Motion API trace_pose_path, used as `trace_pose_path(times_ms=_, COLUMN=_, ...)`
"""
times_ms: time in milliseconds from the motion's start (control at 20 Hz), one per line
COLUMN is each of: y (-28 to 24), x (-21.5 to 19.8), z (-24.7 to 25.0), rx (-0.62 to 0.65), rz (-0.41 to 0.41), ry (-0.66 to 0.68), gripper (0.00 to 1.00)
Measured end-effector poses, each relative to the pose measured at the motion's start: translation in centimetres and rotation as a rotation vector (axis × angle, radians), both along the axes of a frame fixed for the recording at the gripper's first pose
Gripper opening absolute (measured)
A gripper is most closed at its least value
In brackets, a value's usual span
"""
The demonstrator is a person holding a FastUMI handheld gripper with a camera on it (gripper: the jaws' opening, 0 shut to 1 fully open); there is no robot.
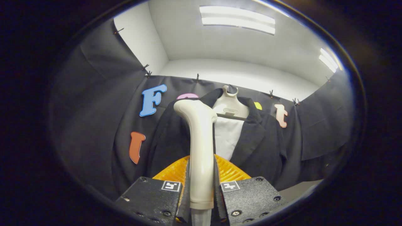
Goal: Iron the clothes twice with a garment steamer, once on the left side and once on the right side.
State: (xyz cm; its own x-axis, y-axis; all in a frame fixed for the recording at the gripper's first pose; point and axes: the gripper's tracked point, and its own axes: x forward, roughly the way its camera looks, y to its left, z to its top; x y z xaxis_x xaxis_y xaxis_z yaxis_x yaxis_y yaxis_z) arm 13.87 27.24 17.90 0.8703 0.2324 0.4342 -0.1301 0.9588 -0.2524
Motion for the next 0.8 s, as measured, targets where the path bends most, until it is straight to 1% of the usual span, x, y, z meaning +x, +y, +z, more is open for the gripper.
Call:
trace_pose_path(times_ms=150, y=-0.7, x=-0.9, z=-1.5, rx=-0.001, rz=0.01, ry=0.037, gripper=0.33)
trace_pose_path(times_ms=500, y=-2.5, x=-2.6, z=-4.3, rx=0.008, rz=-0.007, ry=0.1, gripper=0.33)
trace_pose_path(times_ms=800, y=-2.7, x=-2.2, z=-5.2, rx=0.004, rz=-0.031, ry=0.149, gripper=0.33)
